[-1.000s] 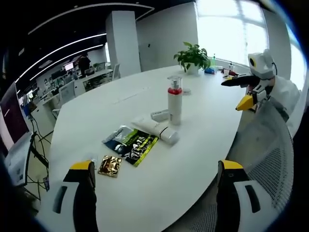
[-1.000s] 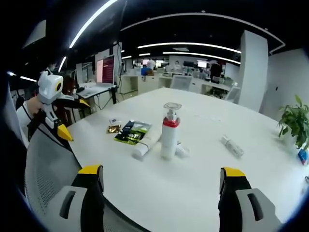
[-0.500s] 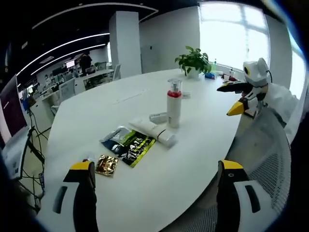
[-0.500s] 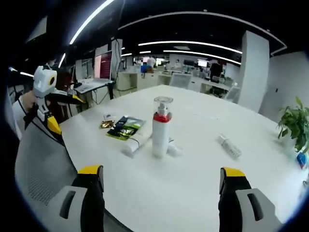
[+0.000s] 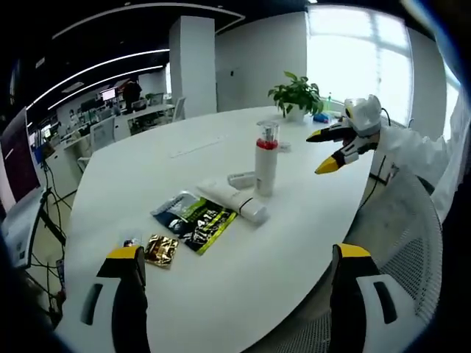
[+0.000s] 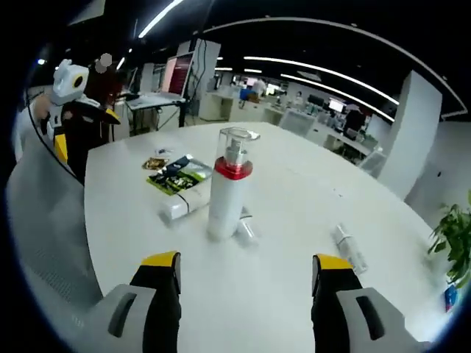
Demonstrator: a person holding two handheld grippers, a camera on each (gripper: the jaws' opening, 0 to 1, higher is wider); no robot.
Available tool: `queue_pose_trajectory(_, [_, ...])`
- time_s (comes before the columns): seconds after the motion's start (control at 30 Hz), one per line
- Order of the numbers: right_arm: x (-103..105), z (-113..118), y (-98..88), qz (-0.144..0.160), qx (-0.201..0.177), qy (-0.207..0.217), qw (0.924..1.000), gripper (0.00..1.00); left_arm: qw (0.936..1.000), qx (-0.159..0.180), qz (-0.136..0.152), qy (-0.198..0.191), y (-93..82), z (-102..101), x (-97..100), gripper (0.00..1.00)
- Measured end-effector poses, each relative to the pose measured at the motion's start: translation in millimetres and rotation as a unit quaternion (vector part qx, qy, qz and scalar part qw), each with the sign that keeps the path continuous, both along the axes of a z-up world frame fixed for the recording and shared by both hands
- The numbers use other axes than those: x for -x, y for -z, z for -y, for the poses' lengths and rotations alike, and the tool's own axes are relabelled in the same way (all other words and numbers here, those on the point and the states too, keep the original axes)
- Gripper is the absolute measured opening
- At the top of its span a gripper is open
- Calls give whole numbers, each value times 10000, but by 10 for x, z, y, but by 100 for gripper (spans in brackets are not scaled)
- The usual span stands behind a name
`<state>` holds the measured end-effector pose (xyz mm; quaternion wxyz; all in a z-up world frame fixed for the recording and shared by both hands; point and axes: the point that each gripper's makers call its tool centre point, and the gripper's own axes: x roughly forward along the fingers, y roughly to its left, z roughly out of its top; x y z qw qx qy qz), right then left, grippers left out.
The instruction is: Arrange the skincare products in the storage area until every visible bottle or jar stands upright without overlapping.
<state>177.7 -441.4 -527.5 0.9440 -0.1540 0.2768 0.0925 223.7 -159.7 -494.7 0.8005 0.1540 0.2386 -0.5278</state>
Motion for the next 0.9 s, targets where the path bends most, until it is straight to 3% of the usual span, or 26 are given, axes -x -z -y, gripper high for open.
queue_pose_trajectory(0.13, [-220,33,100,53,253,-480,9985,57,10000,5,-22,-40,13,-6,-2,99])
queue_pose_trajectory(0.3, [-403,77,249,-90,368,-645,9972,45,9999,47,-6,-143,8,-17,-34,99])
queue_pose_trajectory(0.5, [-607,74,294,-87,403,-847,9956,29,9998,74,-33,-196,7,-32,-41,99])
queue_pose_trajectory(0.9, [-820,-24,522,-341,595,-1451,9870,21,9997,23,-90,-237,54,-40,-44,99])
